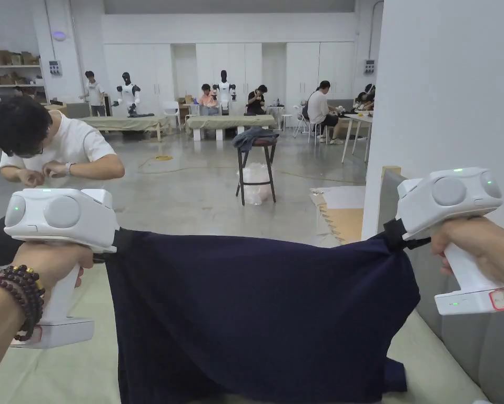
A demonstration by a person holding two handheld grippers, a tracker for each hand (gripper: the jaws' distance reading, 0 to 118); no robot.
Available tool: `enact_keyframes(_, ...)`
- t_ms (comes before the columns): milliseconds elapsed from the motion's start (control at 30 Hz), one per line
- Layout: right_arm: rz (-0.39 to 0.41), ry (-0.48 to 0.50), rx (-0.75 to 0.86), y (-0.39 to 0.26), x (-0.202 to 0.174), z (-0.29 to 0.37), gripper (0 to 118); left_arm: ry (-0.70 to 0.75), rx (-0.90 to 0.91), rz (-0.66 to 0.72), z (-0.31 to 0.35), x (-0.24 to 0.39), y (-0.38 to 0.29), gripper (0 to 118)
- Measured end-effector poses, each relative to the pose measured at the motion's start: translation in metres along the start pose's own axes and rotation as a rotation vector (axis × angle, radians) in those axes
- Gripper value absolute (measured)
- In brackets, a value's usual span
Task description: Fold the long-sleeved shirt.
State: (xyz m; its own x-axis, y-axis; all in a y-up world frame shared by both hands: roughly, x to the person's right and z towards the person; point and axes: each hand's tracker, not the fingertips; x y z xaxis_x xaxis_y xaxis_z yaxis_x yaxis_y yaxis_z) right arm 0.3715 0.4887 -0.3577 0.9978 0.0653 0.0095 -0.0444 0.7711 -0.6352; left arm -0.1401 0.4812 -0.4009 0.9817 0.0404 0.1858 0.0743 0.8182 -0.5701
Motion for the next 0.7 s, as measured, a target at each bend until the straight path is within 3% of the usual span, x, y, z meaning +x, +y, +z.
enact_keyframes(167, 0.102, 0.012, 0.014, -0.084, -0.016, 0.065, 7, -0.034, -0.014, -0.024, 0.058, -0.001, -0.069, 10)
enact_keyframes(300, 0.158, 0.059, -0.069, -0.188, -0.025, 0.093, 7, -0.073, -0.106, -0.103, 0.091, -0.001, -0.175, 10)
enact_keyframes(467, 0.223, 0.17, -0.372, -0.332, -0.039, 0.085, 7, -0.128, -0.382, -0.128, 0.087, -0.006, -0.321, 10)
enact_keyframes(533, 0.214, 0.233, -0.524, -0.384, -0.038, 0.062, 8, -0.144, -0.532, -0.126, 0.076, -0.008, -0.375, 10)
enact_keyframes(700, 0.242, 0.303, -0.748, -0.465, -0.052, 0.033, 7, -0.144, -0.764, -0.162, 0.062, -0.005, -0.463, 10)
